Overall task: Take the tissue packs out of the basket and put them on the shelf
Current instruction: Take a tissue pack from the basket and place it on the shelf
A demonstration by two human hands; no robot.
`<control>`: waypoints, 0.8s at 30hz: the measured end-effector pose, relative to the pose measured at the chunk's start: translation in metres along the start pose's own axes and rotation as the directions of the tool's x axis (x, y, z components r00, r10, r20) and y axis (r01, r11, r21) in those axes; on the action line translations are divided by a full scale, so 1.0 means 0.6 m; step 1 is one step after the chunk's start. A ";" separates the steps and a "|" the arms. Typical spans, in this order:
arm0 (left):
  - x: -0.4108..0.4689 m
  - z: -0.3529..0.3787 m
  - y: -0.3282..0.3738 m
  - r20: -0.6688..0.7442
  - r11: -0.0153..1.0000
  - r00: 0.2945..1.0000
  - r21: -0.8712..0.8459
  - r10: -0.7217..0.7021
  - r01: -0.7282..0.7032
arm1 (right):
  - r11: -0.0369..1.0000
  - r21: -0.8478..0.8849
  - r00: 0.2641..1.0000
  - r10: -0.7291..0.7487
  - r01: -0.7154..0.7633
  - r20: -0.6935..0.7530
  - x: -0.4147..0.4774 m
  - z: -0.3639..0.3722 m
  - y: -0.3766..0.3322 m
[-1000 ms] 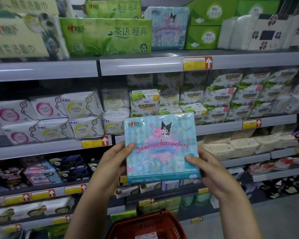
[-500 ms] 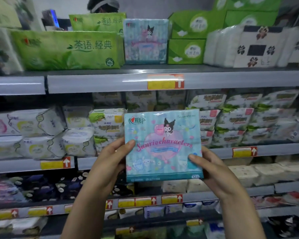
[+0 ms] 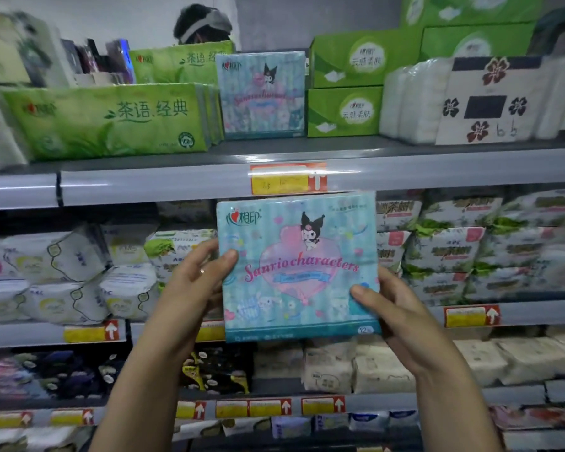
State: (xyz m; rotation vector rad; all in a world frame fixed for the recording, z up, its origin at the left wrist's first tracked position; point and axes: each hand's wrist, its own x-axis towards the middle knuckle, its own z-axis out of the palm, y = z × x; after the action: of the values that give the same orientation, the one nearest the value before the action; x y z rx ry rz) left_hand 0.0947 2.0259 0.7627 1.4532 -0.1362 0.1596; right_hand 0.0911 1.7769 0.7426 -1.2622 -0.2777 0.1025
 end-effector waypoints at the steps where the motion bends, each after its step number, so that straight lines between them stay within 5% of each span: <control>1: 0.005 -0.002 0.008 0.005 1.000 1.000 0.014 0.015 -0.015 | 1.000 0.000 1.000 -0.015 0.015 0.003 0.005 0.003 -0.003; 15: 0.069 -0.018 0.118 0.045 0.961 0.961 0.018 0.274 -0.275 | 0.964 -0.043 0.961 -0.256 0.262 0.107 0.078 0.042 -0.101; 24: 0.156 -0.018 0.217 0.051 0.903 0.905 0.061 0.422 -0.425 | 0.888 -0.220 0.914 -0.383 0.403 0.131 0.164 0.072 -0.210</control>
State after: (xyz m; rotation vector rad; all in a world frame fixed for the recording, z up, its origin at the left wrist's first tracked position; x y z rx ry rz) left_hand 0.1616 2.0535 0.9062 1.4808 -0.4828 0.4985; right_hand 0.1646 1.8010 0.8886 -1.4217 -0.6311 -0.2356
